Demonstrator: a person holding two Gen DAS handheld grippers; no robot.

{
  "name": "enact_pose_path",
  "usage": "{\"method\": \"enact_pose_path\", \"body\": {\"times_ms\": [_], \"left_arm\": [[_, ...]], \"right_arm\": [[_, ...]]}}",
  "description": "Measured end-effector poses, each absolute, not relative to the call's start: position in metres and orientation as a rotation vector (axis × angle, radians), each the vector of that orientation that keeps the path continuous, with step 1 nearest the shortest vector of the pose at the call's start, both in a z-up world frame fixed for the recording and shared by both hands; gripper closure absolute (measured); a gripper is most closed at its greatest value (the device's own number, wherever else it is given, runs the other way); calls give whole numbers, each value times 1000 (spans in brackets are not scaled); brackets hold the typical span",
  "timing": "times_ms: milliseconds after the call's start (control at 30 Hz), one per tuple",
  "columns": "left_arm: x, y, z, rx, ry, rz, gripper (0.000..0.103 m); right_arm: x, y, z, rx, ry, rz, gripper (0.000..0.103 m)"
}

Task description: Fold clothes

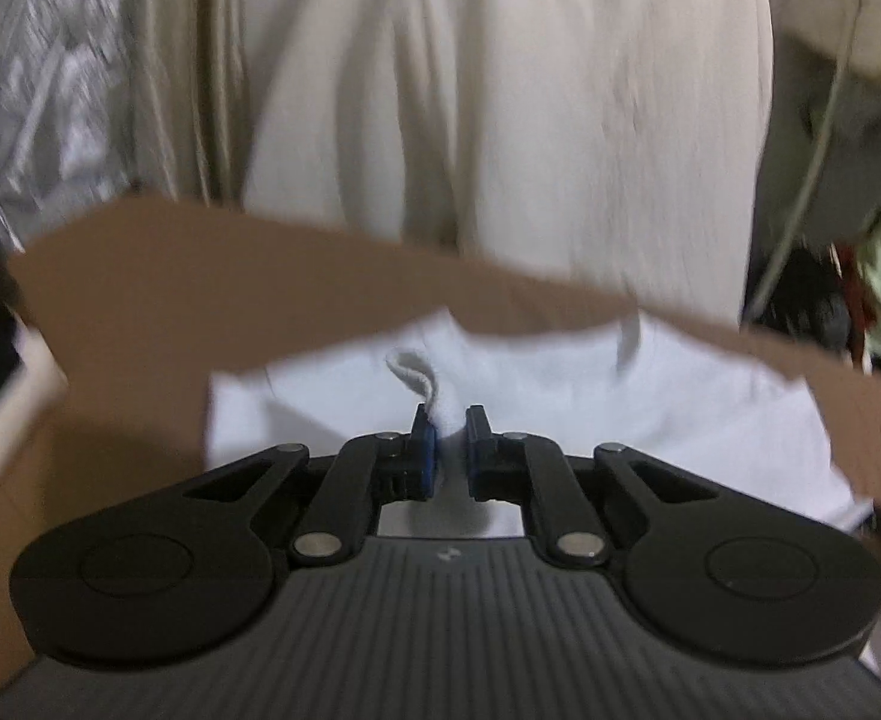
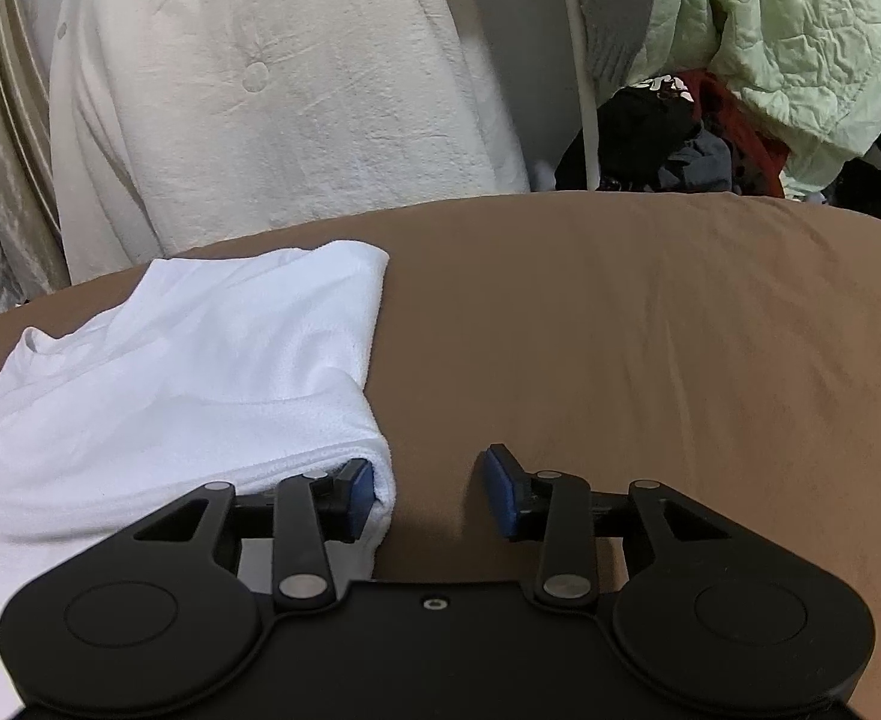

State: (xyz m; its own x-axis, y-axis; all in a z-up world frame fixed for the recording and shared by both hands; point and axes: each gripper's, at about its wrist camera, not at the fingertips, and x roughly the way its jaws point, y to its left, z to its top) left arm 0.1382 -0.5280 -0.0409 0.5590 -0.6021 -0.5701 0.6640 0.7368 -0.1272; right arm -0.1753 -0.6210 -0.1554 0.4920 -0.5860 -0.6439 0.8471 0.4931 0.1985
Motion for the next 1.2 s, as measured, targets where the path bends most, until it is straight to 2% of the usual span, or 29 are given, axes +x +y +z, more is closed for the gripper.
{"method": "enact_pose_path", "body": {"times_ms": [67, 233, 433, 567, 667, 800, 933, 1067, 1200], "left_arm": [[141, -520, -33, 98, 591, -736, 94], [154, -530, -74, 205, 711, -628, 94], [162, -531, -99, 286, 752, -588, 93], [169, -530, -110, 355, 816, -569, 92], [168, -524, -116, 382, 850, -539, 85], [173, -511, -117, 341, 855, -504, 70], [185, -485, -104, 167, 848, -528, 66], [188, -473, -99, 61, 858, -653, 56], [183, -482, -112, 72, 930, -705, 39]], "right_arm": [[-174, -620, -155, 528, 548, -924, 61], [-169, -611, -154, 445, 545, -899, 61], [-167, -600, -148, 341, 625, -880, 62], [-165, -597, -141, 292, 745, -851, 62], [-174, -598, -132, 308, 830, -840, 62], [-221, -614, -109, 575, 615, -737, 58], [-230, -632, -118, 720, 486, -701, 58], [-199, -634, -133, 670, 498, -693, 57], [-173, -622, -151, 614, 530, -702, 55]]}}
